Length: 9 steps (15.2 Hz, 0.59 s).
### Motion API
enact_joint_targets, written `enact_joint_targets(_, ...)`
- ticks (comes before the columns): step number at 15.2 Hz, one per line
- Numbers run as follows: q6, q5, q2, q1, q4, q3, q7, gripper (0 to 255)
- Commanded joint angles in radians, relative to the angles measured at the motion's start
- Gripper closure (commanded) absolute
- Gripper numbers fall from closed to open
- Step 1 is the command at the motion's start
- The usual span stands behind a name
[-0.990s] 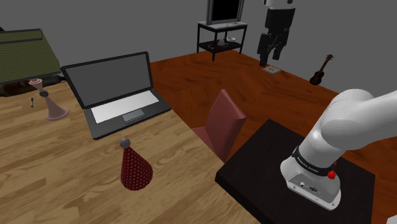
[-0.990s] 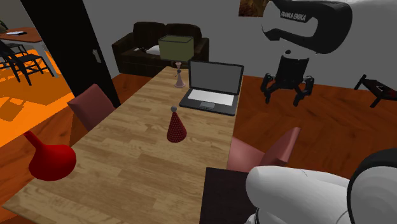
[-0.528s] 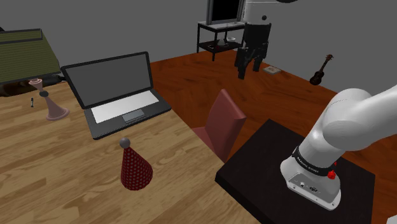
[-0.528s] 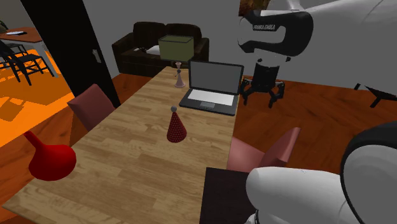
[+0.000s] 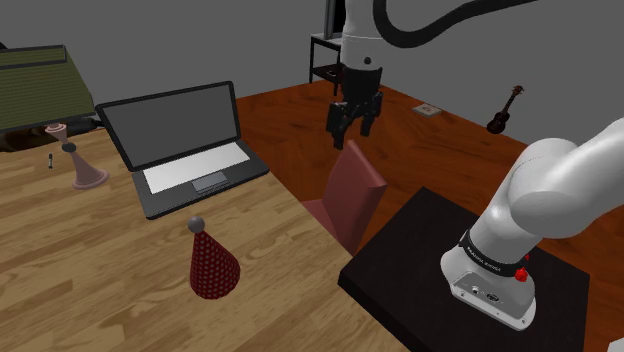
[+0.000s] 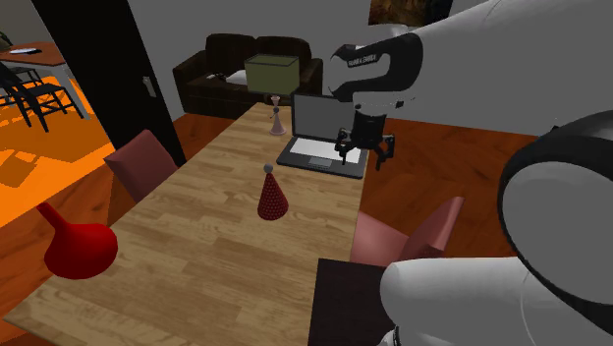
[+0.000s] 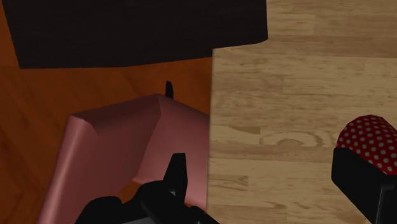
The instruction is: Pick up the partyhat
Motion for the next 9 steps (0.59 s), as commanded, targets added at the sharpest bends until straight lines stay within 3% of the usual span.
enact_joint_targets(1,0.062,0.014,0.061,0.009,0.014,0.036,0.036,0)
enact_joint_targets(9,0.255,-0.002,0.313,0.030,0.126,0.162,0.186,0)
